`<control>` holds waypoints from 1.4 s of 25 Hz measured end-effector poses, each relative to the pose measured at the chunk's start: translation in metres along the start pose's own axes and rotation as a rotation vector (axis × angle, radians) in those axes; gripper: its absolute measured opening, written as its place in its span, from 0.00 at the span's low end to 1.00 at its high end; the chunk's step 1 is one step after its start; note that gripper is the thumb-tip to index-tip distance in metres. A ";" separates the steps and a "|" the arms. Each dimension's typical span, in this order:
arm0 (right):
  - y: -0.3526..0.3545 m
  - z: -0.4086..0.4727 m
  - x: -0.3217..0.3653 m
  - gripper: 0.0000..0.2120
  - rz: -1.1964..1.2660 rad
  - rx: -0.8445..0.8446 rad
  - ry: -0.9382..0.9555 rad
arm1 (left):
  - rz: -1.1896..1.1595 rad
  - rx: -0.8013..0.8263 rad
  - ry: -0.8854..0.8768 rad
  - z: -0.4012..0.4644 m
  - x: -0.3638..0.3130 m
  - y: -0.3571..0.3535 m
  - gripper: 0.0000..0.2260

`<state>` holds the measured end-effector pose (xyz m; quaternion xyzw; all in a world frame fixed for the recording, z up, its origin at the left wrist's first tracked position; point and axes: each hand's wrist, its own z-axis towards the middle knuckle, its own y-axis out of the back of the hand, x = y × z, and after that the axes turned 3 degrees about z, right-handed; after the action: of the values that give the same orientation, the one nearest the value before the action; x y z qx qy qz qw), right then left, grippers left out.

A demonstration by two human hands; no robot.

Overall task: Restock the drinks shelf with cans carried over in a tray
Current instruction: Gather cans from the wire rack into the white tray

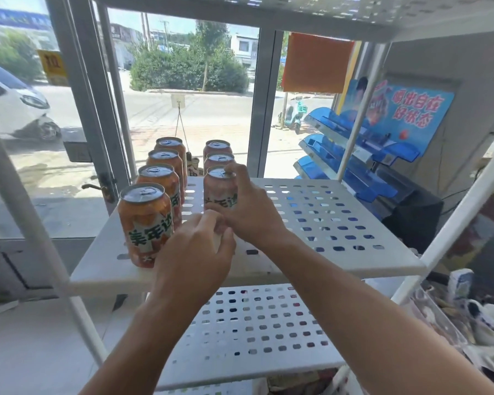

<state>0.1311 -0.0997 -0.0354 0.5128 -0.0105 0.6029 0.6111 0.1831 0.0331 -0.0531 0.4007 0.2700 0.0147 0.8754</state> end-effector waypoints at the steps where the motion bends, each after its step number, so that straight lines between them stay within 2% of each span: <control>1: 0.002 -0.001 -0.001 0.31 0.013 -0.003 -0.004 | 0.000 0.001 -0.001 0.000 0.000 0.000 0.08; 11: 0.055 -0.034 -0.015 0.29 0.019 -0.067 -0.044 | 0.019 0.016 0.015 -0.007 -0.019 -0.007 0.11; 19: 0.148 -0.110 -0.027 0.29 0.039 -0.201 -0.142 | -0.082 0.061 -0.097 -0.022 -0.089 -0.033 0.11; 27: 0.238 -0.236 -0.050 0.28 -0.014 -0.329 -0.367 | -0.211 0.282 -0.312 -0.068 -0.181 -0.095 0.10; 35: 0.288 -0.379 -0.086 0.33 -0.103 -0.465 -0.762 | -0.355 0.519 -0.531 -0.145 -0.269 -0.154 0.09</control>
<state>-0.3373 0.0073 -0.0924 0.5470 -0.3446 0.3216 0.6918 -0.1466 -0.0359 -0.1157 0.5451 0.0943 -0.3091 0.7736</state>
